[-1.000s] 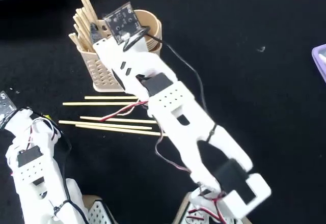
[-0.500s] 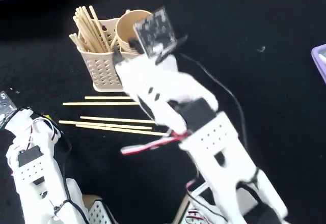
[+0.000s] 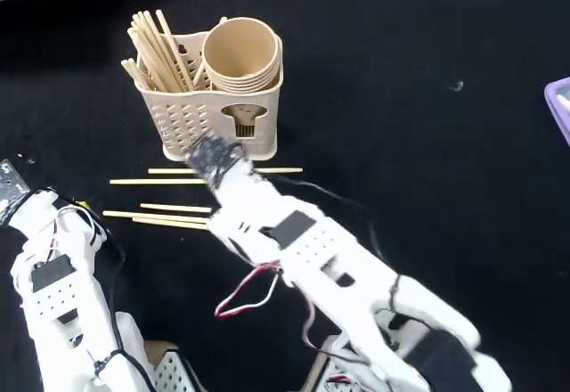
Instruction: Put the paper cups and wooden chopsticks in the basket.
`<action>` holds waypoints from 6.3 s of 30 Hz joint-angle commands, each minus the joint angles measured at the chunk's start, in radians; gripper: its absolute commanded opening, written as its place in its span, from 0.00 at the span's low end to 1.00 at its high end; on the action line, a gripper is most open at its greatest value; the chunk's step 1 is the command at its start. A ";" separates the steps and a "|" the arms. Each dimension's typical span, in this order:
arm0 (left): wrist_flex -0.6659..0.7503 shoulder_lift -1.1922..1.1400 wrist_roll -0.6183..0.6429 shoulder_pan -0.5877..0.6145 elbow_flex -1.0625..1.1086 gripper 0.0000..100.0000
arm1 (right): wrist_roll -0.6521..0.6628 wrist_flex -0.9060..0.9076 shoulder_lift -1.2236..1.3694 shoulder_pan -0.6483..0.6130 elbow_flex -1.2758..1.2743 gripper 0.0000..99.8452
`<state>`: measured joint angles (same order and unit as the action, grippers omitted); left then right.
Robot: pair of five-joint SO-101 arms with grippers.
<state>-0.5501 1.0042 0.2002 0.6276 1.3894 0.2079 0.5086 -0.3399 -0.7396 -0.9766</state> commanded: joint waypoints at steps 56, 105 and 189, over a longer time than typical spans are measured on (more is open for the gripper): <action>0.020 0.018 -0.002 -0.002 -0.018 0.14 | 0.311 0.647 0.082 0.034 0.421 0.01; 0.020 0.018 -0.002 -0.001 -0.016 0.14 | 0.186 0.396 0.458 -0.071 0.389 0.19; 0.014 0.008 -0.006 -0.010 -0.059 0.14 | -0.150 0.433 -0.188 0.129 0.280 0.12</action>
<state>-0.5501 1.0042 0.2002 0.6276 1.3894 0.0146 1.1393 -0.4350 -0.6030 -0.4764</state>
